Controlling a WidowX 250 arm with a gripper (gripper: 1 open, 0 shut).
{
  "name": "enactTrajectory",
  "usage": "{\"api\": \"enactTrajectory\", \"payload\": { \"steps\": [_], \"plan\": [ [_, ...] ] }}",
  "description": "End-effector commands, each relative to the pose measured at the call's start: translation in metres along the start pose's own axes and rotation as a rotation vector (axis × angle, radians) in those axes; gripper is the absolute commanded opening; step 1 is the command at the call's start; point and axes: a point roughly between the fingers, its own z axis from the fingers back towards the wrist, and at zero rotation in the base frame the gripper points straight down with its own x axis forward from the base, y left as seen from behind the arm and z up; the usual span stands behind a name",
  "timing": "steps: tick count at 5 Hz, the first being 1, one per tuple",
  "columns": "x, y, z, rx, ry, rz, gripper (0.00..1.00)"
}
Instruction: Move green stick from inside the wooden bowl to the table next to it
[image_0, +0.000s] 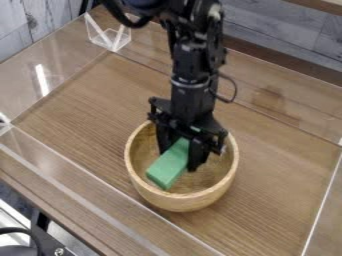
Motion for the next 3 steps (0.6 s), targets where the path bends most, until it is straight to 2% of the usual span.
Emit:
{"api": "enactTrajectory", "payload": {
  "steps": [1,2,3],
  "plan": [
    [0.010,0.001,0.046,-0.023,-0.122,0.016,0.00],
    [0.016,0.013,0.083,-0.048,-0.195,0.071,0.00],
    [0.018,0.031,0.107,-0.057,-0.251,0.099,0.00]
  ]
}}
